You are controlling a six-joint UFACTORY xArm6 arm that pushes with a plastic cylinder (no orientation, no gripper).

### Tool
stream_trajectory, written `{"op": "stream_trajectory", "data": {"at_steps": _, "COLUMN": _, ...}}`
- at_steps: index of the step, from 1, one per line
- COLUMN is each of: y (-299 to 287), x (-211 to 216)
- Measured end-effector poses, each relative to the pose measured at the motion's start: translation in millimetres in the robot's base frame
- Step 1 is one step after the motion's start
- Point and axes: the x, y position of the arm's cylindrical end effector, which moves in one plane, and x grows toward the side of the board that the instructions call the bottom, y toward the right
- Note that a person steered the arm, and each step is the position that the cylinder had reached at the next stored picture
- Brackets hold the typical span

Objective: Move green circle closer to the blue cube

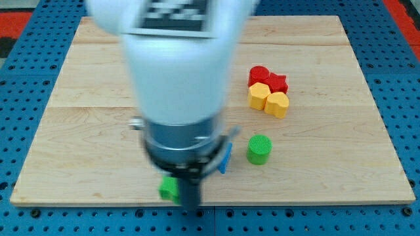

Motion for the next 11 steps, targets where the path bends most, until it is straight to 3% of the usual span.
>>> {"op": "stream_trajectory", "data": {"at_steps": 3, "y": -41.2, "x": -29.7}}
{"op": "stream_trajectory", "data": {"at_steps": 5, "y": 51.1, "x": -0.4}}
{"op": "stream_trajectory", "data": {"at_steps": 7, "y": 186.0, "x": -48.0}}
{"op": "stream_trajectory", "data": {"at_steps": 8, "y": 182.3, "x": -73.0}}
{"op": "stream_trajectory", "data": {"at_steps": 10, "y": 68.3, "x": -76.6}}
{"op": "stream_trajectory", "data": {"at_steps": 11, "y": 74.8, "x": -86.5}}
